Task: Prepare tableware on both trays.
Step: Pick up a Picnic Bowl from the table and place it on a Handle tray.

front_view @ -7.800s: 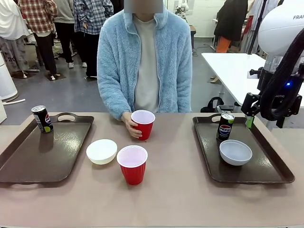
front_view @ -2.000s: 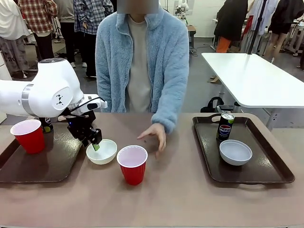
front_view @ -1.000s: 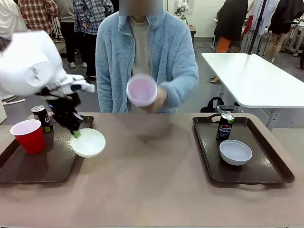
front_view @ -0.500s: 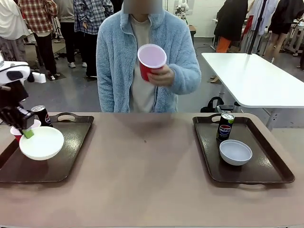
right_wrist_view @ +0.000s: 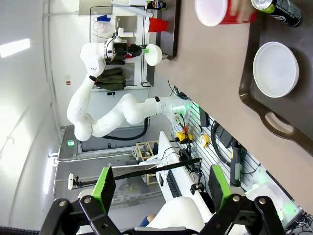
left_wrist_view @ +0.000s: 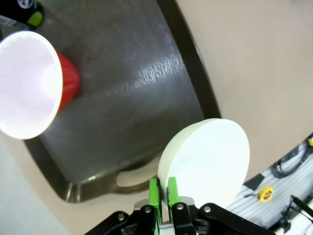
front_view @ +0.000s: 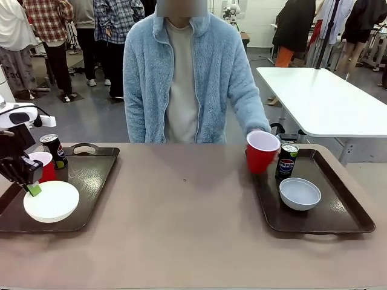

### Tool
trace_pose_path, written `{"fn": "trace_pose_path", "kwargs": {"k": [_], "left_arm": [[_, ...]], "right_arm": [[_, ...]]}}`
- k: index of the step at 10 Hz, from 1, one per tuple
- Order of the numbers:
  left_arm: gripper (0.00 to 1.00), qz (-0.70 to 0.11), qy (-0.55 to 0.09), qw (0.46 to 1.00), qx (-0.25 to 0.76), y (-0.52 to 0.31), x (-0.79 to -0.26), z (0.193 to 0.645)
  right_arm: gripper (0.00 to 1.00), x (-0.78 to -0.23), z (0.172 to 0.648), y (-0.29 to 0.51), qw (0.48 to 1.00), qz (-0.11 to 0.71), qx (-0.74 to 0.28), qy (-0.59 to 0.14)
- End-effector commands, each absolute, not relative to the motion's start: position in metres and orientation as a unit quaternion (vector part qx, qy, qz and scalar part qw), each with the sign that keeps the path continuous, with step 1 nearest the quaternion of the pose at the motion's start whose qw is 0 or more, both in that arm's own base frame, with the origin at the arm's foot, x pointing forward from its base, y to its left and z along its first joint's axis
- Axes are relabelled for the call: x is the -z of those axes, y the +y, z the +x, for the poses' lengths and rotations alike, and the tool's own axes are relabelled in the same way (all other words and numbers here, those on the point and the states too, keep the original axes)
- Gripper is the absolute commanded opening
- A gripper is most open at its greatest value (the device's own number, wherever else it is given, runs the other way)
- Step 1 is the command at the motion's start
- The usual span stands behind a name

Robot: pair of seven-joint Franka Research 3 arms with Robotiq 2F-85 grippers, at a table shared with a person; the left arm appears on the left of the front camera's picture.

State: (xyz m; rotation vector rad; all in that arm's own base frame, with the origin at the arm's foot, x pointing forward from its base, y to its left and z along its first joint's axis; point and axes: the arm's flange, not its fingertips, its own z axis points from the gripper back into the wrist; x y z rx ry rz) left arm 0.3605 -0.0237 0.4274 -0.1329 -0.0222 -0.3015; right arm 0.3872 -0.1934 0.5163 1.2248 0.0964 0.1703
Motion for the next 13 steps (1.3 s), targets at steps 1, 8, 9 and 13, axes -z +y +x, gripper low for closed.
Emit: {"fn": "trace_pose_path", "kwargs": {"k": [1,8,9,13], "left_arm": [[0.09,-0.081,-0.027,0.986,0.145,-0.020,-0.405,0.365],[0.09,-0.063,-0.021,0.992,0.109,-0.017,-0.361,0.386],[0.50,-0.060,-0.026,0.993,0.102,-0.017,-0.360,0.388],[1.00,-0.027,-0.052,0.993,0.107,-0.017,-0.385,0.390]], "right_arm": [[1.00,-0.517,0.387,-0.193,0.814,0.574,-0.077,0.045],[1.00,-0.517,0.387,-0.193,0.814,0.574,-0.077,0.045],[1.00,-0.517,0.387,-0.193,0.814,0.574,-0.077,0.045],[1.00,-0.517,0.387,-0.193,0.814,0.574,-0.077,0.045]]}}
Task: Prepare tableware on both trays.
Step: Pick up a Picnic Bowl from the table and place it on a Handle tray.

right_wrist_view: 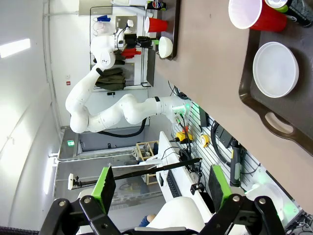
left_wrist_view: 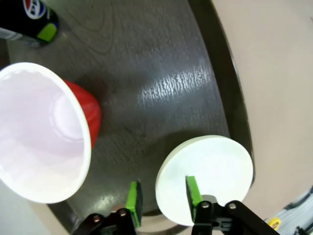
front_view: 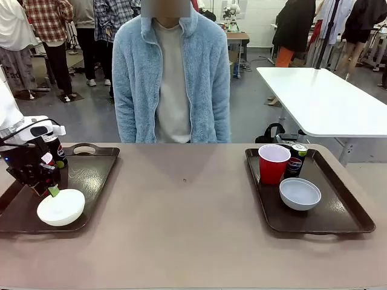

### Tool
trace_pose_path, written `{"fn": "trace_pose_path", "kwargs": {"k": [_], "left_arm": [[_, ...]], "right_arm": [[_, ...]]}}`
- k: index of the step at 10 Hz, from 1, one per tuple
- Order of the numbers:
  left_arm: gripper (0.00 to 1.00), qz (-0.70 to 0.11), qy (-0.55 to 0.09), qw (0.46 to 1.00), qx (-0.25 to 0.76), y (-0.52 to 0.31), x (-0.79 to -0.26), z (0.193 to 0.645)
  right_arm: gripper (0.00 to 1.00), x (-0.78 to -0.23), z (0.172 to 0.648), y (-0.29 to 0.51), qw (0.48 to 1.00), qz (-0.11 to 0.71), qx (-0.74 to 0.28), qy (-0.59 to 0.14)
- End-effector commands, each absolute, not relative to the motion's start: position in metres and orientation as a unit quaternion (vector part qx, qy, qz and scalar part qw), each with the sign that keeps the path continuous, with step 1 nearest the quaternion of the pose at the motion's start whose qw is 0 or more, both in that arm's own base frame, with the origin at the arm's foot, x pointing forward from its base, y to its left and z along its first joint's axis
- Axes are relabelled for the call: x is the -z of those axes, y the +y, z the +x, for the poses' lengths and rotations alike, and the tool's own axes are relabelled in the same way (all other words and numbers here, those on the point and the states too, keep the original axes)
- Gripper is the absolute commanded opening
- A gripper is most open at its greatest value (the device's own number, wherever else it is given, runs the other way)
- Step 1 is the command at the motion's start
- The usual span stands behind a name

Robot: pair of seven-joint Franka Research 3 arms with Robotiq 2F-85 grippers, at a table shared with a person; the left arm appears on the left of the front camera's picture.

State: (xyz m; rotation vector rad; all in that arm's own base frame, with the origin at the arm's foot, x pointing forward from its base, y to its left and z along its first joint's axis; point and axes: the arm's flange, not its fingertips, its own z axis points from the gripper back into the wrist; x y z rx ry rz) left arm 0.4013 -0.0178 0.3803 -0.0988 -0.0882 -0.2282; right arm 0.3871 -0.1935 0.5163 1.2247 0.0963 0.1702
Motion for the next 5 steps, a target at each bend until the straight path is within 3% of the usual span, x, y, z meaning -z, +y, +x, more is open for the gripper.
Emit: {"fn": "trace_pose_path", "kwargs": {"k": [1,5], "left_arm": [[0.51,-0.023,-0.050,0.992,0.111,-0.017,-0.393,0.390],[0.91,-0.009,-0.038,0.989,0.146,-0.022,-0.438,0.388]], "right_arm": [[1.00,-0.517,0.387,-0.193,0.814,0.574,-0.077,0.045],[1.00,-0.517,0.387,-0.193,0.814,0.574,-0.077,0.045]]}}
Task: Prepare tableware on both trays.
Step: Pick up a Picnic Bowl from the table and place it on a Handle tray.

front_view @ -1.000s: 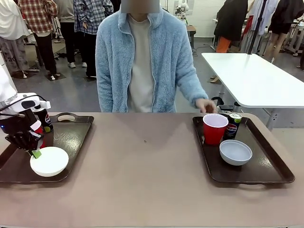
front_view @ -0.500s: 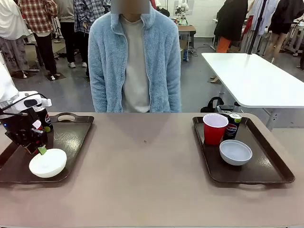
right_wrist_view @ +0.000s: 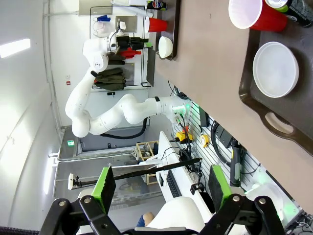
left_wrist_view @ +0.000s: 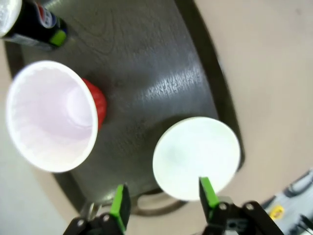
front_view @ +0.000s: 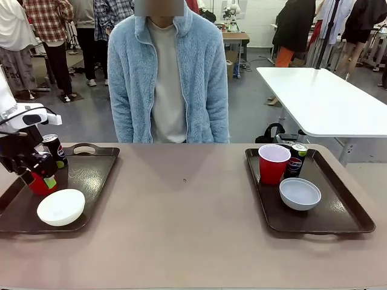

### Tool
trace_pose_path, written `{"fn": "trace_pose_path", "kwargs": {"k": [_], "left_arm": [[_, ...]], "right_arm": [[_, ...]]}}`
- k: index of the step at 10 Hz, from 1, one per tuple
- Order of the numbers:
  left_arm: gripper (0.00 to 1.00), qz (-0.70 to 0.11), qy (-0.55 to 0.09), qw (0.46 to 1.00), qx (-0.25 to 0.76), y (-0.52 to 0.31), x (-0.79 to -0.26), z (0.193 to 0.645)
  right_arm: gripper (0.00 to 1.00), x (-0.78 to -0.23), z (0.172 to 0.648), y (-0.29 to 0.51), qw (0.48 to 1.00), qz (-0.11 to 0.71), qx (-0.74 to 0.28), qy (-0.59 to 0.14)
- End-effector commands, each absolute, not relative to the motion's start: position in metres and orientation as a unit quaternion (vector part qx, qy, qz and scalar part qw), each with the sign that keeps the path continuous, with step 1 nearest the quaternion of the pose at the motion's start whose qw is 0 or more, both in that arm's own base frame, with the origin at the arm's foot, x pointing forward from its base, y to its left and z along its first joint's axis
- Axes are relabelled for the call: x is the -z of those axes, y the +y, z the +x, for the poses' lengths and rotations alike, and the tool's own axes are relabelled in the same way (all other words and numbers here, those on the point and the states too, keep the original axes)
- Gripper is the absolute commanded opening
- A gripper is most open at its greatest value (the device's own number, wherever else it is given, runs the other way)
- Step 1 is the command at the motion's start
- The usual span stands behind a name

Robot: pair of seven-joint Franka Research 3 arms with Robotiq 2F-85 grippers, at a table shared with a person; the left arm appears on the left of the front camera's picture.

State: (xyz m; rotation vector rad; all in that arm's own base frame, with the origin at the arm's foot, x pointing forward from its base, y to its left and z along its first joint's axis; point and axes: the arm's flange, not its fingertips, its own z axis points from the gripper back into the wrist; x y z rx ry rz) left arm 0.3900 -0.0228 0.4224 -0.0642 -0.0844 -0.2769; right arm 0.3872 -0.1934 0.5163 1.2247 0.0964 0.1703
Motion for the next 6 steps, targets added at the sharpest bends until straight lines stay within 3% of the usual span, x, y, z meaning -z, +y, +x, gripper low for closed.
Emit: {"fn": "trace_pose_path", "kwargs": {"k": [1,6], "left_arm": [[1.00,-0.003,-0.042,0.988,0.146,-0.022,-0.447,0.389],[1.00,-0.014,-0.029,0.991,0.129,-0.009,-0.463,0.404]], "right_arm": [[1.00,-0.517,0.387,-0.193,0.814,0.574,-0.077,0.045],[1.00,-0.517,0.387,-0.193,0.814,0.574,-0.077,0.045]]}}
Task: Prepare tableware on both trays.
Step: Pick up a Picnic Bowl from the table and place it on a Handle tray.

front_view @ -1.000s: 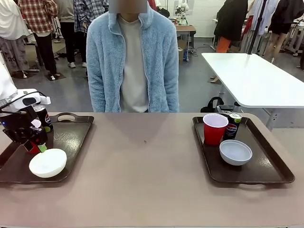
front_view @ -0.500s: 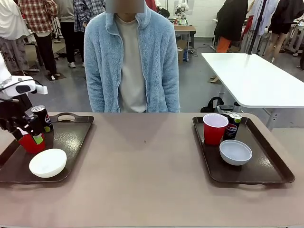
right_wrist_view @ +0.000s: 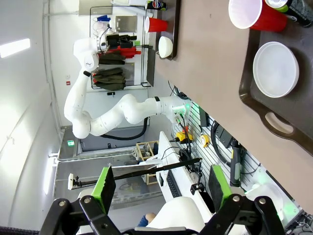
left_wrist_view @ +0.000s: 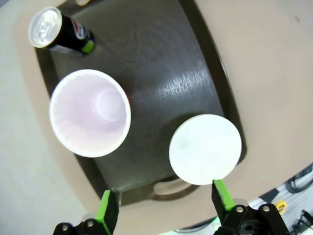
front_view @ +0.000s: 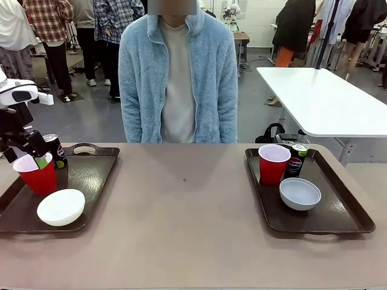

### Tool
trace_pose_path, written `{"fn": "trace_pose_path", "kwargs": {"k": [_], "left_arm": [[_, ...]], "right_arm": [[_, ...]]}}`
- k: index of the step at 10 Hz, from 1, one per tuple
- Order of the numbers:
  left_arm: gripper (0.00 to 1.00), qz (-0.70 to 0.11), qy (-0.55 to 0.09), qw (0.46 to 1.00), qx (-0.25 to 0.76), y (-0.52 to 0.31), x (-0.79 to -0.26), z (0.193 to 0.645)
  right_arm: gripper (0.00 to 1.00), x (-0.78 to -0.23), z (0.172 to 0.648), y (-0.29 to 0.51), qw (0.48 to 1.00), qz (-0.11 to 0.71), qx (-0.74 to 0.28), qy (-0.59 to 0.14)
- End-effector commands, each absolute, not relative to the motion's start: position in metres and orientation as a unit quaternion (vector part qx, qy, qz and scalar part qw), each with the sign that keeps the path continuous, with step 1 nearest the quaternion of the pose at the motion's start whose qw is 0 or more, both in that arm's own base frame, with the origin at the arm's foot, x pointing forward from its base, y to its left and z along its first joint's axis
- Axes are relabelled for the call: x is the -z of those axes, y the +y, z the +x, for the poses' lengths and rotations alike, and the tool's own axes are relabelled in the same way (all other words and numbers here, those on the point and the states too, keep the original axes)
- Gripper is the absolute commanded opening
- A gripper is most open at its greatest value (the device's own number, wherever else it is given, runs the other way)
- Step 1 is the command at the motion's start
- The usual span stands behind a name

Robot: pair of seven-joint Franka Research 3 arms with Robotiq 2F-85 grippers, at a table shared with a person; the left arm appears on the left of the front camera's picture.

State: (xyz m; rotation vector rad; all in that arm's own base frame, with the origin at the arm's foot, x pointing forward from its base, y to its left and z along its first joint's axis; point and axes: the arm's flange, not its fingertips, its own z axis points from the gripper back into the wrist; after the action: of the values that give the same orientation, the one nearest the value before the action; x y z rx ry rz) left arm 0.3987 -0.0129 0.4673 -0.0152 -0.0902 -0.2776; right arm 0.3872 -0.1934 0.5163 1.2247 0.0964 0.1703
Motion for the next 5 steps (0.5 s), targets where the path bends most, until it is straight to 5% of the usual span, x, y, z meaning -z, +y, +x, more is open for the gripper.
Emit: {"fn": "trace_pose_path", "kwargs": {"k": [1,5], "left_arm": [[1.00,-0.005,-0.051,0.989,0.142,-0.0160,-0.4691,0.3970],[1.00,-0.007,-0.045,0.989,0.140,-0.0145,-0.4675,0.3986]], "right_arm": [[1.00,-0.5173,0.3870,-0.1925,0.814,0.574,-0.077,0.045],[1.00,-0.5173,0.3870,-0.1925,0.814,0.574,-0.077,0.045]]}}
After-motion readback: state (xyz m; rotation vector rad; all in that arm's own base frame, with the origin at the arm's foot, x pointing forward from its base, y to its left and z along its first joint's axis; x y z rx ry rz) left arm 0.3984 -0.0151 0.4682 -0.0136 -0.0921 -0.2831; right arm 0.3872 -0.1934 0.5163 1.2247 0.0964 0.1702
